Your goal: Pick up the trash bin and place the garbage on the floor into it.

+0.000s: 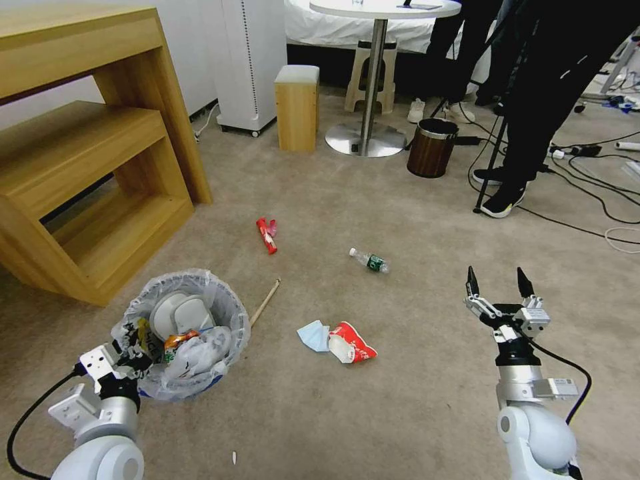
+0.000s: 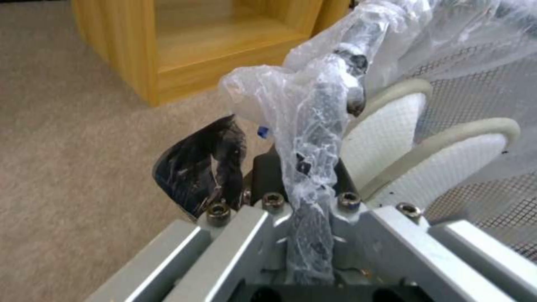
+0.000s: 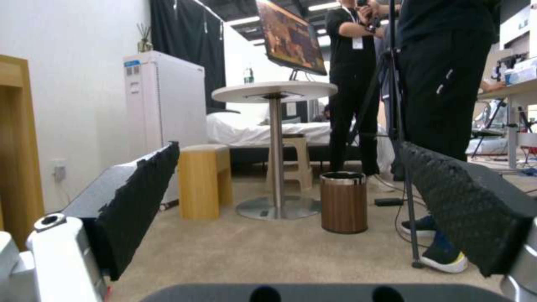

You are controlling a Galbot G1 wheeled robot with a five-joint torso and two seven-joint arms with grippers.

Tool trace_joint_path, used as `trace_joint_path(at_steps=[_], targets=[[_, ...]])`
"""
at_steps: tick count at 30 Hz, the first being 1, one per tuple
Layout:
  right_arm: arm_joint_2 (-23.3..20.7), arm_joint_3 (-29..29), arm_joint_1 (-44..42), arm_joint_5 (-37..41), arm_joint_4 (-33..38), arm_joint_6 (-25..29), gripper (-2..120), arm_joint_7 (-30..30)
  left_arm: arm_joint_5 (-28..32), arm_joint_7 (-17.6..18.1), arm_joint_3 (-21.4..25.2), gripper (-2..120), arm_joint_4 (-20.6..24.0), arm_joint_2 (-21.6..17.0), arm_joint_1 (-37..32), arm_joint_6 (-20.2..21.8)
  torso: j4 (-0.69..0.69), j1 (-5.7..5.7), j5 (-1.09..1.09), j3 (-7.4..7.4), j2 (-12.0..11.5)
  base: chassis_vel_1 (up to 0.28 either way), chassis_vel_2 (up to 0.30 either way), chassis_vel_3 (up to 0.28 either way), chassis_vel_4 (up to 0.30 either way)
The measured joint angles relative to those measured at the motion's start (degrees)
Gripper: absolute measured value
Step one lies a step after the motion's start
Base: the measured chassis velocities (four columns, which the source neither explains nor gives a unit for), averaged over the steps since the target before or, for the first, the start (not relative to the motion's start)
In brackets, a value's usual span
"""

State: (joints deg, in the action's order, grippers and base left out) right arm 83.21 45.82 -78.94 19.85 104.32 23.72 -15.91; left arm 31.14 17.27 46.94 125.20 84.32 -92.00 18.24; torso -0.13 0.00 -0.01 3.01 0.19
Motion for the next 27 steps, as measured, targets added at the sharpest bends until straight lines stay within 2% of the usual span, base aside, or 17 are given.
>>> trace_joint_path(at_steps=[9,23,27], targets=[[0.1,0.0,-0.2,0.0,0.1,0.0,100,0.0,0.1,-0.3,0.0,0,0.6,-0.2,-0.3,0.0,-0.01,0.01,0.00,0.01,0.0,-0.169,0.176,0.172,-0.163],[0.1,-0.1,-0.3,0.0,0.1,0.3,100,0.1,-0.1,-0.7,0.0,0,0.7,-0.1,-0.4,-0.1,0.00,0.01,0.00,0.02,0.0,-0.288,0.282,0.279,-0.281],[0.0,-0.1,-0.1,0.1,-0.2,1.1,100,0.1,-0.1,-0.8,-0.2,0,0.4,-0.1,-0.2,-0.6,-0.02,0.02,-0.02,0.03,0.0,-0.212,0.187,0.192,-0.165]])
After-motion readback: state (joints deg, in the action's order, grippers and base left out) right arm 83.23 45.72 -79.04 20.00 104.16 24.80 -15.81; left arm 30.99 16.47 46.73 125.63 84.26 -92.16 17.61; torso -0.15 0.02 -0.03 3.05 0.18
